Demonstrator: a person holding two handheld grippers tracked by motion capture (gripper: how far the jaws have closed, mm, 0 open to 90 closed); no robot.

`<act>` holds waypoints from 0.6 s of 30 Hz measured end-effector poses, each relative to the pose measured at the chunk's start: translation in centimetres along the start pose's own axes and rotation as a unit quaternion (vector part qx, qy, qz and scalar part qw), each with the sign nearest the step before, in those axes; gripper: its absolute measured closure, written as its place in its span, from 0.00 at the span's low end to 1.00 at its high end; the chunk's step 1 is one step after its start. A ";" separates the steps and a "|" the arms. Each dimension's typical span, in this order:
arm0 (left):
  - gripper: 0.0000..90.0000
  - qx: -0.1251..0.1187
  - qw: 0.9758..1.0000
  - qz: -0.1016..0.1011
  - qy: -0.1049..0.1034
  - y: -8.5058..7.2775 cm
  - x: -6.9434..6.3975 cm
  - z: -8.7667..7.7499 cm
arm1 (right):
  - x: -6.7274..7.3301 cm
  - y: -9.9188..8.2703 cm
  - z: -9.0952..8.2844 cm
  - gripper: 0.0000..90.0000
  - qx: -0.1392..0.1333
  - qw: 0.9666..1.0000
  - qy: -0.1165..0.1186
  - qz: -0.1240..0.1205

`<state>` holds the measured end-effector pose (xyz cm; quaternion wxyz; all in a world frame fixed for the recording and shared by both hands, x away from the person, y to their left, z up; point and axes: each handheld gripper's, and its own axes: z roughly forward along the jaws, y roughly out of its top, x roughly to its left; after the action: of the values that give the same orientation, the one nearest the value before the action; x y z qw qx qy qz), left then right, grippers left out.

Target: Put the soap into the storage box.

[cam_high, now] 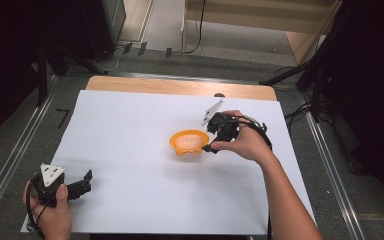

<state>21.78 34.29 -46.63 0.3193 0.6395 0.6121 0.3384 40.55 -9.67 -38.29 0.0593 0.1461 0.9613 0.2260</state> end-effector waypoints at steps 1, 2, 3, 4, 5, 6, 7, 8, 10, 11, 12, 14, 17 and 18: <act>0.00 -0.001 1.000 0.000 -0.001 0.0 0.0 0.0 | 0.1 -0.4 0.0 0.29 -0.004 1.000 0.002 0.007; 0.00 -0.001 1.000 0.000 -0.001 0.0 0.0 0.0 | 0.2 -0.6 -0.1 0.29 -0.005 1.000 0.004 0.012; 0.00 0.000 1.000 0.000 0.000 0.0 0.0 0.0 | 0.3 -1.0 -0.1 0.27 -0.008 1.000 0.002 0.017; 0.00 0.000 1.000 0.000 0.000 0.0 0.0 0.0 | 0.4 -1.2 -0.2 0.24 -0.006 1.000 -0.001 0.017; 0.00 0.001 1.000 0.000 0.000 0.0 0.0 0.0 | 0.4 -1.4 -0.2 0.23 -0.006 1.000 -0.004 0.020; 0.00 0.000 1.000 0.001 0.001 0.0 0.0 0.0 | 0.4 -1.9 -0.3 0.23 -0.019 0.999 -0.006 0.026; 0.00 0.000 1.000 0.000 0.000 0.0 0.0 0.0 | 0.4 -2.1 -0.4 0.22 -0.022 0.999 -0.003 0.034; 0.00 0.001 1.000 0.000 0.000 0.0 0.0 0.0 | 0.4 -2.6 -0.5 0.22 -0.027 0.999 -0.001 0.041; 0.00 0.001 1.000 0.000 0.000 0.0 0.0 0.0 | 0.4 -3.2 -0.6 0.19 -0.029 0.999 -0.004 0.046; 0.00 0.000 1.000 0.001 0.001 0.0 0.0 0.0 | 0.4 -3.7 -0.7 0.19 -0.039 0.997 -0.002 0.059; 0.00 0.000 1.000 0.001 0.002 0.0 0.0 0.0 | 0.4 -4.0 -0.7 0.19 -0.042 0.997 -0.003 0.070; 0.00 0.000 1.000 0.002 0.001 0.0 0.0 0.0 | 0.4 -4.6 -0.8 0.17 -0.043 0.996 -0.005 0.080; 0.00 0.000 1.000 0.003 0.001 0.0 -0.1 0.0 | 0.3 -5.7 -1.1 0.17 -0.050 0.994 -0.001 0.098; 0.00 0.000 1.000 0.003 0.001 0.0 -0.1 0.0 | 0.4 -6.2 -1.3 0.16 -0.053 0.993 -0.002 0.106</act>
<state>21.78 34.23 -46.62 0.3172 0.6407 0.6110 0.3399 38.37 -15.40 -40.01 0.0451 0.2439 0.9270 0.2814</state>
